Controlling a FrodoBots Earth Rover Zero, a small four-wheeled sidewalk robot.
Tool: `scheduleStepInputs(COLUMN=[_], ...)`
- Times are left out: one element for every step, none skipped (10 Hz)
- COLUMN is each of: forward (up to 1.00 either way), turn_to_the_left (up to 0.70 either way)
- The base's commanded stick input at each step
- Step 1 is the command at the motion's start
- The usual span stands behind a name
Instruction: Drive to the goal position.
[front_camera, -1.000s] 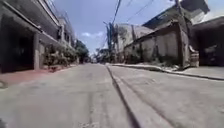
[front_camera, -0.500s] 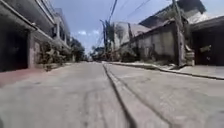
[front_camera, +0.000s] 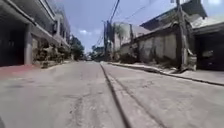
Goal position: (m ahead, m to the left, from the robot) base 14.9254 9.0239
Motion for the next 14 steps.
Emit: scheduleStepInputs(forward=[1.00, 1.00, 1.00, 1.00, 1.00, 1.00, 1.00, 1.00, 1.00, 1.00, 1.00, 1.00, 1.00, 1.00], turn_to_the_left=[0.01, 0.01, -0.39, -0.39, -0.39, -0.39, -0.39, -0.39, 0.01, 0.01, 0.01, 0.01, 0.01, 0.01])
